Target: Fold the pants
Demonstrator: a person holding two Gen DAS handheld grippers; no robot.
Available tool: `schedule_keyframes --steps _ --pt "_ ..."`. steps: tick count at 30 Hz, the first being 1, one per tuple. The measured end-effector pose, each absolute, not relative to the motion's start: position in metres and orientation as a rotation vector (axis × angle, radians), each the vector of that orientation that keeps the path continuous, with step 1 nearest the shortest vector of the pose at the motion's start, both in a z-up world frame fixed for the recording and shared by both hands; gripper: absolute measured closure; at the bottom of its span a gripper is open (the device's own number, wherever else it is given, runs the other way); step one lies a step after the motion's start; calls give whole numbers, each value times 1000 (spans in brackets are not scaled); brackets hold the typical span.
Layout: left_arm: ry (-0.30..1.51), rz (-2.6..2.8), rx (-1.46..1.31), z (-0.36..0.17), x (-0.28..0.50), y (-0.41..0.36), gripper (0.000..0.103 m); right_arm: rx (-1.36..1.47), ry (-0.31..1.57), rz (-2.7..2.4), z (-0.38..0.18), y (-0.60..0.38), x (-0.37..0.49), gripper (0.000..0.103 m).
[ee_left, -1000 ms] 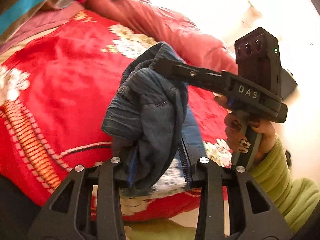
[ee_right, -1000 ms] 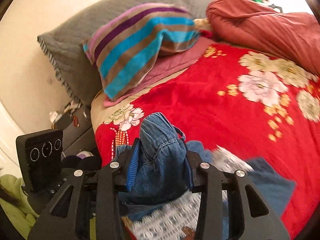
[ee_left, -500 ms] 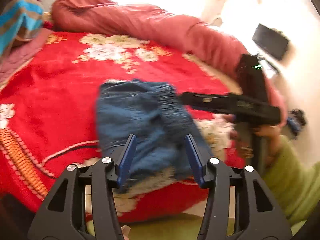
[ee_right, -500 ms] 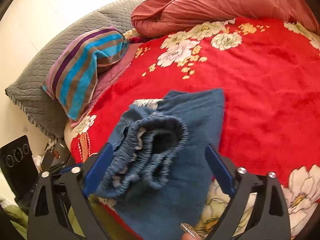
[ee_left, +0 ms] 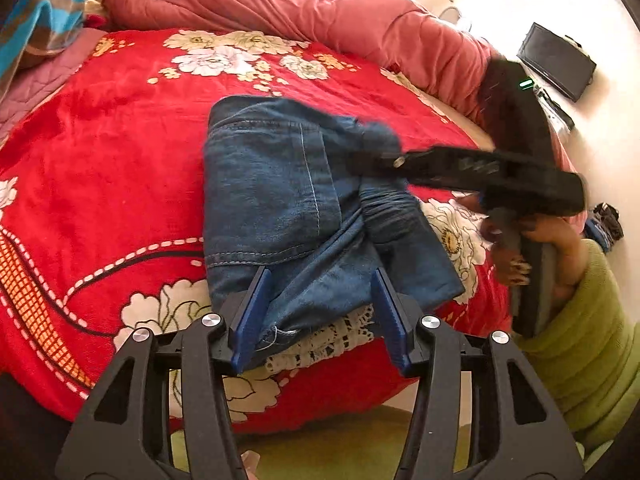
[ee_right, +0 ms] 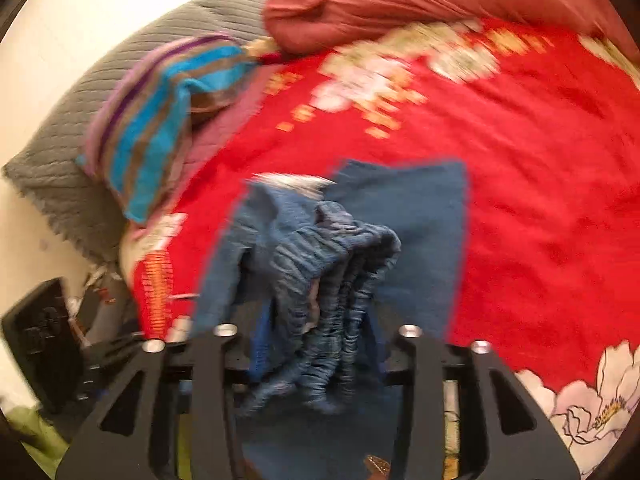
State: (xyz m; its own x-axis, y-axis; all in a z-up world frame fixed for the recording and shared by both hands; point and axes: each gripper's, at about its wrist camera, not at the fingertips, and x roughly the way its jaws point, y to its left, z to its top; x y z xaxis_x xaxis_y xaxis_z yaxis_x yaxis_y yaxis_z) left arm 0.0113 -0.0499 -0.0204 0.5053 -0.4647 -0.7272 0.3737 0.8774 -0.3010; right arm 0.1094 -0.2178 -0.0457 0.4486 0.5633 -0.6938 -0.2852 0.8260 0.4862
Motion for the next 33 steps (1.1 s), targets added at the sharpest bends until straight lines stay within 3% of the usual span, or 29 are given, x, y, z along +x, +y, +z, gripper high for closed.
schedule_keyframes --steps 2,4,6,11,13,15,17,20,22,30,32,33 --pt "910 -507 -104 -21 9 -49 59 344 968 535 -48 -219 106 51" --pt "904 -510 -116 -18 6 -45 58 325 934 531 -37 -220 100 38" --pt "889 -516 -141 -12 2 -37 51 276 882 516 -22 -222 90 36" --pt "830 -413 -199 8 9 1 51 106 740 531 14 -228 46 32" --pt "832 -374 -215 13 17 13 53 25 709 549 21 -222 32 32" --pt "836 -352 -204 18 27 17 67 -69 688 599 23 -209 12 32" --pt "850 -364 -177 22 38 12 74 -137 689 675 21 -192 -3 33" --pt "937 -435 -161 16 62 -4 86 -256 681 778 12 -160 -19 50" --pt "967 -451 -144 11 75 -13 86 -342 680 800 4 -142 -23 57" --pt "1078 -455 -103 -18 117 -36 86 -577 639 850 -18 -98 -5 58" --pt "1084 -447 -93 -22 121 -38 86 -541 702 882 -25 -96 11 73" --pt "1086 -443 -90 -24 123 -39 86 -504 723 912 -25 -98 13 90"
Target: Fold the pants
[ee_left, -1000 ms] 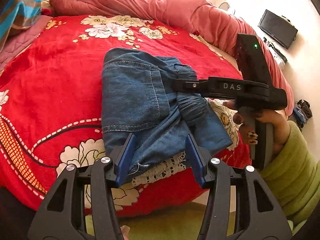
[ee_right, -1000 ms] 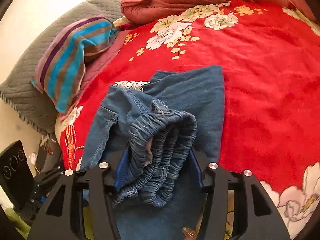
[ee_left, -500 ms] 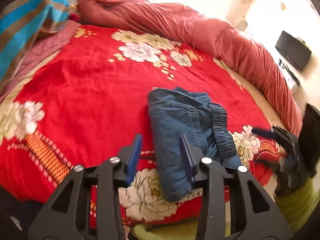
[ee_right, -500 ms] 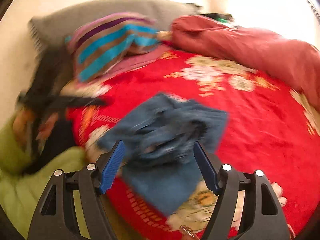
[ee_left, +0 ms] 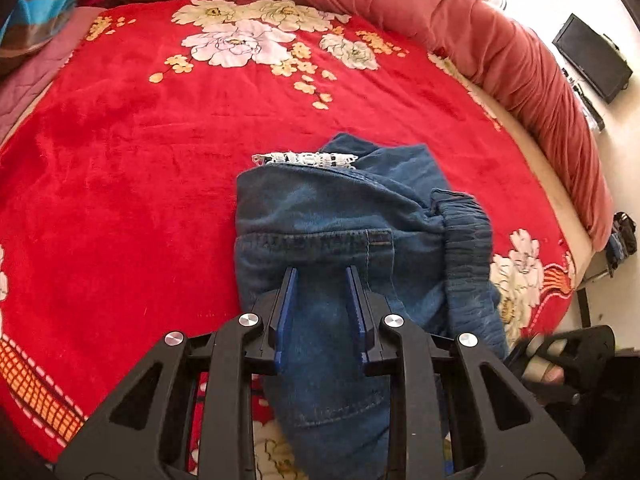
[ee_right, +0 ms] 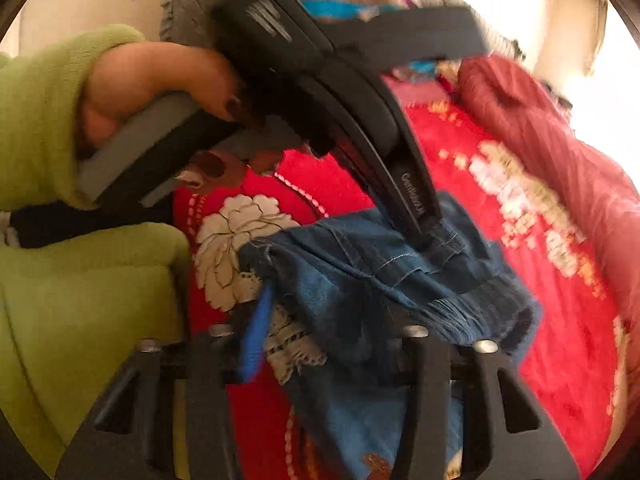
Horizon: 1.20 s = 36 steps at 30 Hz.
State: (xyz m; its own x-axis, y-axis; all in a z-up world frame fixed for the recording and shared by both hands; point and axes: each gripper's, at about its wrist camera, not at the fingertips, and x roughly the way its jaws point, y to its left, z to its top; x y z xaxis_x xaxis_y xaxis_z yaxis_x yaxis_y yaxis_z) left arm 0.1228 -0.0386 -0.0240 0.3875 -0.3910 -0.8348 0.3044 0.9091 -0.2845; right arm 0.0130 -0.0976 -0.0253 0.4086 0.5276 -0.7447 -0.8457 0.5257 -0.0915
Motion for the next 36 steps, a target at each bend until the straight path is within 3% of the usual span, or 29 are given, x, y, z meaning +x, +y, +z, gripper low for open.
schedule_keyframes --steps 3,8,11,18,25,36 --pt "1086 -443 -90 -27 126 -39 86 -517 701 989 -14 -106 -3 98" --pt "1075 -455 -109 -29 127 -37 86 -594 741 965 -39 -112 -17 98" --pt "1068 -454 -122 -31 127 -36 86 -472 778 961 -52 -119 -9 97" --pt "975 -426 -126 -12 106 -25 86 -369 738 959 -18 -142 -24 80" --pt "905 -390 -76 -3 56 -11 86 -195 651 834 21 -166 -10 79" --pt "952 -395 42 -28 26 -34 84 -220 839 592 -26 -157 36 80"
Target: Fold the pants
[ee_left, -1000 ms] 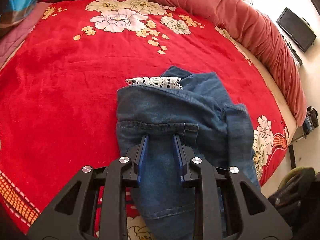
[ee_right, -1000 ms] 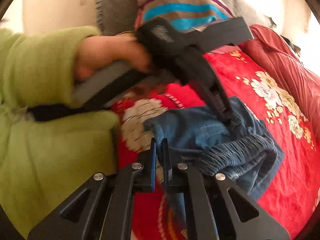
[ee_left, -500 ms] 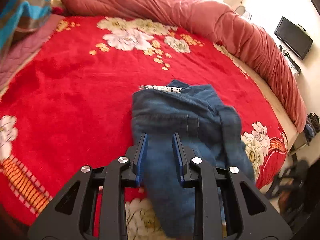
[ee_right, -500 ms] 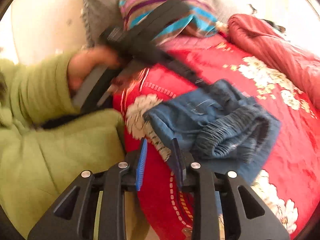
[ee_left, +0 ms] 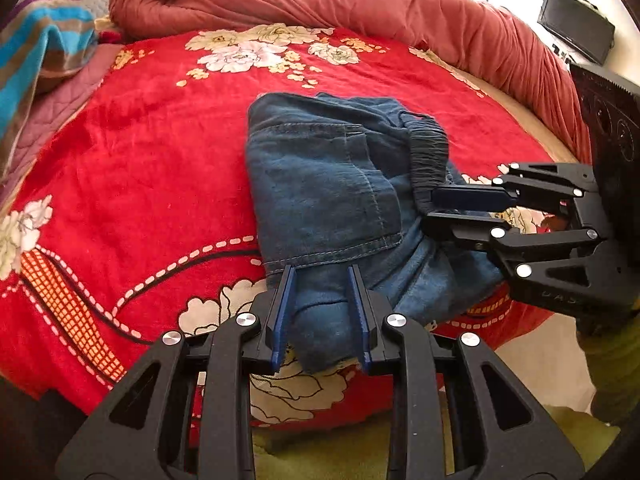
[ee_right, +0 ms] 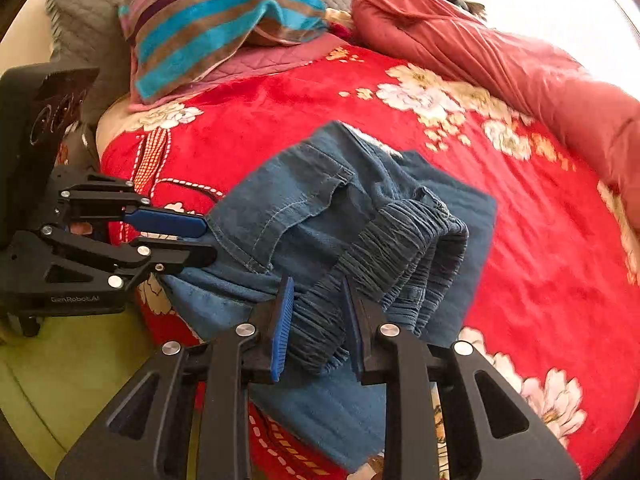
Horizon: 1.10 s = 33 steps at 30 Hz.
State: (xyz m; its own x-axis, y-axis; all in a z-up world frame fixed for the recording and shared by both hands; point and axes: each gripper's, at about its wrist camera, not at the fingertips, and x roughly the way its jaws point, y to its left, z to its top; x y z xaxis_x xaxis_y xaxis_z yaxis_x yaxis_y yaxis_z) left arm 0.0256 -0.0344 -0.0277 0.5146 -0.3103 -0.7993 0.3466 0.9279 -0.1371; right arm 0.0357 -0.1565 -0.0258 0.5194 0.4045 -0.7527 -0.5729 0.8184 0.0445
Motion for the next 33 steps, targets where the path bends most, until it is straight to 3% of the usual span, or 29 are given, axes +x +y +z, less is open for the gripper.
schedule_keyframes --steps 6,7,14,20,21,23,26,30,33 --pt "941 -386 41 -25 21 -34 84 -161 821 597 -16 -164 33 77" --pt "937 -384 35 -23 18 -34 84 -151 810 593 -11 -166 31 71" --pt "898 -382 10 -7 9 -29 83 -123 756 575 13 -177 16 58" --pt "863 -376 9 6 1 -27 78 -121 715 573 28 -180 6 57" --pt "857 -374 9 8 -1 -27 76 -122 709 571 30 -180 5 57" --pt "841 -366 7 14 -4 -26 72 -120 691 564 35 -181 3 46" --pt "823 -356 6 20 -7 -23 64 -122 669 557 42 -182 0 42" --pt "801 -346 15 27 -10 -23 52 -116 642 540 50 -186 -3 29" --pt "786 -339 23 32 -12 -24 43 -112 628 528 54 -190 -5 28"
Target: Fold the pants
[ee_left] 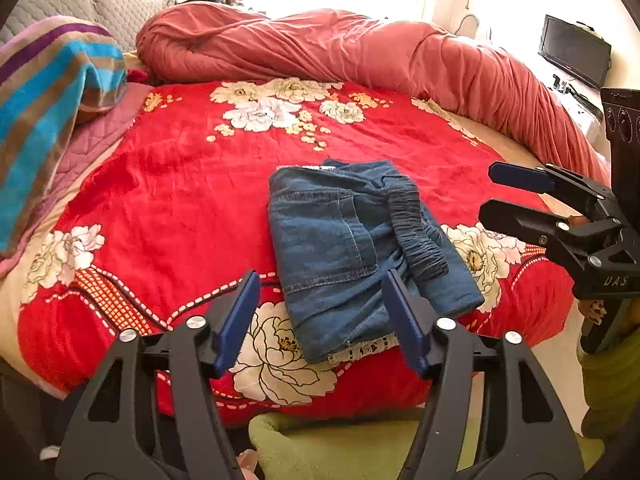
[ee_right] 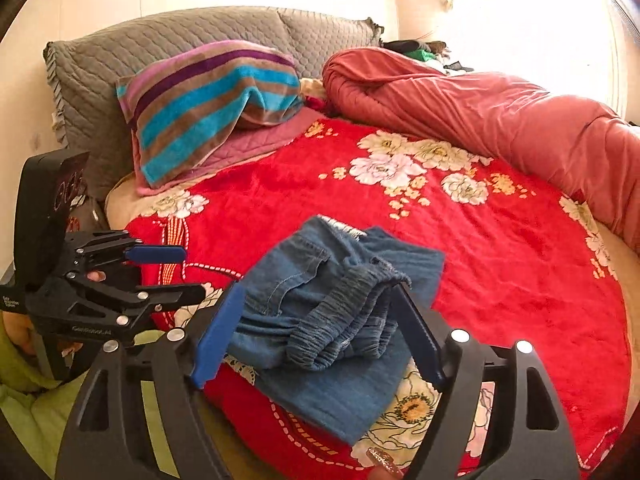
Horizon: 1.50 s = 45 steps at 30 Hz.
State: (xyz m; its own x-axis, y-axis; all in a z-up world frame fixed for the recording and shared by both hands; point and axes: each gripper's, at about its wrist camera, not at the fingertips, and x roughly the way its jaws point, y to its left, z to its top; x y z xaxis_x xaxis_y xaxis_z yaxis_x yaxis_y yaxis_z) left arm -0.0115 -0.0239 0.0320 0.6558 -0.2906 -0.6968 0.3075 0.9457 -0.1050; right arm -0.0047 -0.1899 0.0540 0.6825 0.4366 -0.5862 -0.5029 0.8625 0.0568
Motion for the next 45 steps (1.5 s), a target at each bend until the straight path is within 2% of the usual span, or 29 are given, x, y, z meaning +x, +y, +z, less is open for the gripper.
schedule_keyframes --steps 2,8,10,15,41,44,45 --pt "776 -335 23 35 -13 -24 35 -111 619 516 56 -193 -5 27" --pt "758 -313 23 40 -15 -23 23 -104 602 484 60 -201 -7 27" --pt "757 -310 23 41 -14 -22 21 -100 596 470 61 -205 -6 15" --pt "758 -294 24 42 -11 -21 13 -83 596 439 61 -214 -3 15" --pt "868 -255 -27 4 35 -13 10 14 774 307 4 -241 39 15" --pt "885 -262 -44 -2 42 -14 10 45 809 307 -6 -244 45 16" --pt "890 -265 -48 -4 45 -15 10 57 820 310 -9 -245 47 20"
